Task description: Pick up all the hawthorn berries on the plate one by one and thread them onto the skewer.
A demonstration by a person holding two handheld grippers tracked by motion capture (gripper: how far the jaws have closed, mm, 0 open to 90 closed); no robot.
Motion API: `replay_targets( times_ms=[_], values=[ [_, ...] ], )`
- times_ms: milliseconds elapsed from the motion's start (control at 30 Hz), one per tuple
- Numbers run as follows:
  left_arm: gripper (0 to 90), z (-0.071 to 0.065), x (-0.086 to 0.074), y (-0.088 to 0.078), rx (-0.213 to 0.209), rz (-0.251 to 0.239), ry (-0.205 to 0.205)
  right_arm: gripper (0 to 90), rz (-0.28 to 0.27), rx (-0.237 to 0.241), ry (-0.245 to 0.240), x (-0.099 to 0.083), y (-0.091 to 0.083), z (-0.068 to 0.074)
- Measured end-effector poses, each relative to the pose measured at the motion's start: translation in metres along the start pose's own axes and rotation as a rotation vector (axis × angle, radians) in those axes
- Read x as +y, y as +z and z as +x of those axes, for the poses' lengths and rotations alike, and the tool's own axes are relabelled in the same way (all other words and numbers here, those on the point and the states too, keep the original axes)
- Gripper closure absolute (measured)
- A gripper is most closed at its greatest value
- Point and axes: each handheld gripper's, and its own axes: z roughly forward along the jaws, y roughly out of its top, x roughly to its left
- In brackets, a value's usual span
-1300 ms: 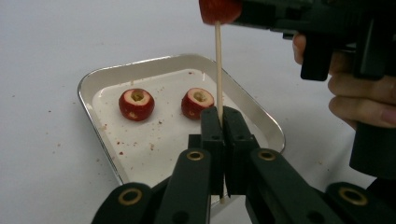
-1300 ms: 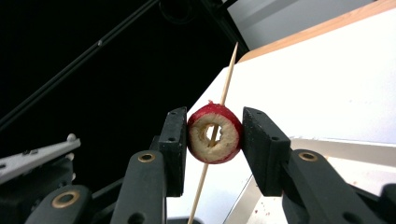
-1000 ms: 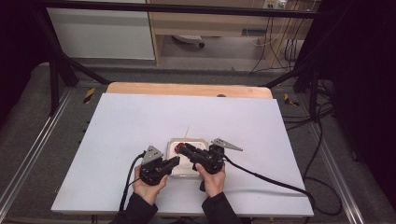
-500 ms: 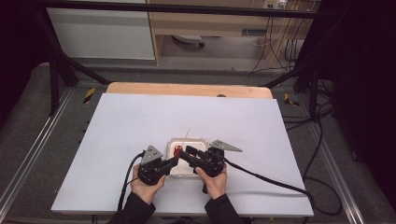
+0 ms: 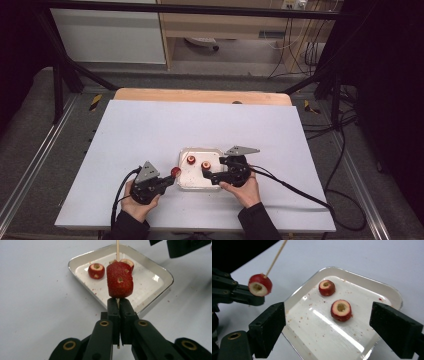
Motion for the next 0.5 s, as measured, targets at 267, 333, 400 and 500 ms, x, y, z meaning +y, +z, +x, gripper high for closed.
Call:
replay_targets(
  times_ms=[267, 333, 400, 500],
  values=[
    [88.0, 0.01, -0.01, -0.008, -0.003, 0.027, -0.005, 15.3, 0.15, -0.059, -0.062, 0.024, -0.002, -0.008],
    [88.0, 0.011, -0.012, -0.008, -0.004, 0.033, 0.001, 15.8, 0.188, -0.064, -0.062, 0.03, 0.001, -0.007],
    [88.0, 0.011, -0.012, -0.009, -0.003, 0.038, 0.01, 17.1, 0.226, -0.071, -0.074, 0.036, 0.006, -0.005],
    [88.0, 0.011, -0.013, -0.01, 0.002, 0.041, 0.019, 19.8, 0.295, -0.094, -0.112, 0.043, 0.015, -0.002]
  ],
)
